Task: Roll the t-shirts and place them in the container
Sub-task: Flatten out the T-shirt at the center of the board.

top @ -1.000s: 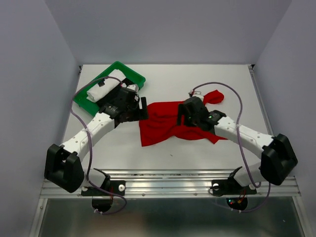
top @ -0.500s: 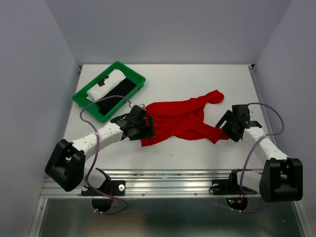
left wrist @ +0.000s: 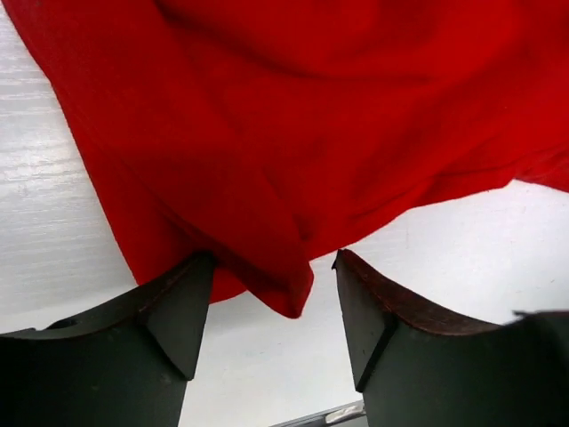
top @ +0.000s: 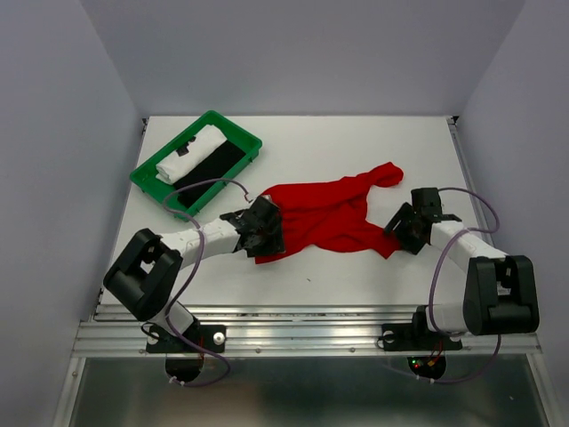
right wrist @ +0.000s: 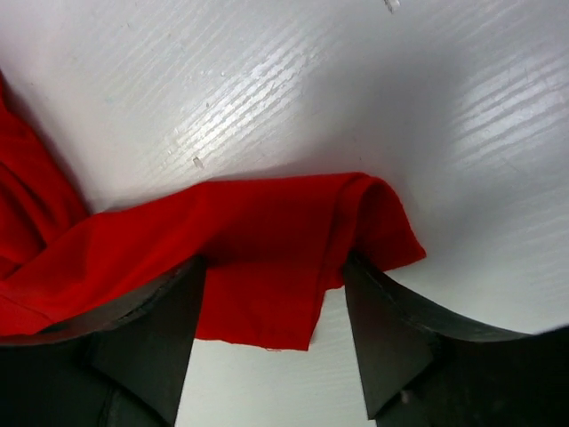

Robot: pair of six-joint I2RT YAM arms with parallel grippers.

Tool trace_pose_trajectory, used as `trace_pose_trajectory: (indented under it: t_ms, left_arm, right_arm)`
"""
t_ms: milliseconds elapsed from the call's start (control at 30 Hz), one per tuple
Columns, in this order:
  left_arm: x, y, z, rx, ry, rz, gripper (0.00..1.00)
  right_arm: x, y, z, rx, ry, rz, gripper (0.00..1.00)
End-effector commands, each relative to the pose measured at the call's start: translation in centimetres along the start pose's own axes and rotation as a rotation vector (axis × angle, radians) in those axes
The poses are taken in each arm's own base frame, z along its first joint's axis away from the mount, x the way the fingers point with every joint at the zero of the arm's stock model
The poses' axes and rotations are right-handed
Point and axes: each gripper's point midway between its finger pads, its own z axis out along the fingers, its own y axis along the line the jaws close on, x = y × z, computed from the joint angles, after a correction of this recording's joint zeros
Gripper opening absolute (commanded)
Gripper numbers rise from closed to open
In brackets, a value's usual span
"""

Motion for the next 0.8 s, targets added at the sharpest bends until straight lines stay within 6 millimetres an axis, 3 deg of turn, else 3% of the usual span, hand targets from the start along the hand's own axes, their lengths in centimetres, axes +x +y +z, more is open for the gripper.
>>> trace_pose_trajectory:
  t_ms: [0,133,167,200,233,267,367,467,500,533,567,600,633,667,700,733,767]
  left_arm:
    - [-1.4,-0.7,0.4,-0.011,-0.049,0.002,0.60]
    - [-1.6,-0.1,0.9,-0.054,-0.049,0.013,0.25]
    - [-1.7,0.1,1.1,-0.070,-0.050,0.020,0.07]
    - [-1.9,0.1,1.1,-0.089,-0.042,0.036,0.00]
    - [-2.3,0.1,1.0,-0.099,-0.046,0.044,0.00]
    - [-2.7,0.0,0.8,-0.103,-0.051,0.056,0.00]
    - [-6.0,-1.3,-1.3,-0.091,-0.123,0.093,0.00]
    - [-11.7,-2.7,-5.1,-0.051,-0.240,0.105,0.00]
    - [-14.6,-4.1,-7.5,-0.012,-0.302,0.101,0.00]
    - [-18.0,-4.8,-10.5,0.022,-0.373,0.102,0.00]
    - [-18.1,-4.8,-10.5,0.019,-0.374,0.117,0.00]
    - [-21.3,-5.4,-13.7,0.064,-0.442,0.094,0.00]
    - [-24.4,-5.8,-17.2,0.109,-0.516,0.088,0.00]
    - [-24.4,-5.8,-17.2,0.109,-0.517,0.088,0.00]
    - [-27.0,-5.9,-20.9,0.149,-0.595,0.075,0.00]
    - [-27.9,-6.3,-22.8,0.184,-0.627,0.072,0.00]
    - [-28.5,-6.8,-24.6,0.232,-0.650,0.075,0.00]
  right_arm:
    - [-1.7,0.4,1.0,-0.014,-0.056,0.009,0.65]
    - [-2.2,0.5,1.6,-0.007,-0.069,0.005,0.43]
    - [-2.4,0.6,1.6,-0.007,-0.072,0.003,0.30]
    - [-2.4,0.7,1.7,-0.007,-0.070,-0.001,0.22]
    - [-2.6,0.8,1.6,-0.011,-0.072,-0.003,0.07]
    - [-3.0,0.9,1.5,-0.015,-0.079,0.004,0.01]
    - [-4.7,2.5,0.1,-0.063,-0.120,0.003,0.01]
    - [-8.4,4.5,-2.4,-0.112,-0.204,0.016,0.01]
    - [-10.4,6.0,-4.2,-0.142,-0.244,0.012,0.01]
    - [-11.6,6.3,-5.3,-0.143,-0.271,0.015,0.01]
    - [-13.0,7.4,-6.6,-0.173,-0.309,0.017,0.01]
    - [-15.3,8.9,-9.2,-0.208,-0.367,0.014,0.01]
    - [-16.5,9.1,-10.8,-0.209,-0.403,0.016,0.01]
    - [-17.7,10.0,-12.2,-0.237,-0.439,0.018,0.01]
    - [-18.6,10.2,-14.0,-0.241,-0.476,0.017,0.01]
    - [-20.4,11.4,-17.1,-0.284,-0.543,0.020,0.01]
    - [-21.1,11.7,-18.7,-0.296,-0.580,0.022,0.01]
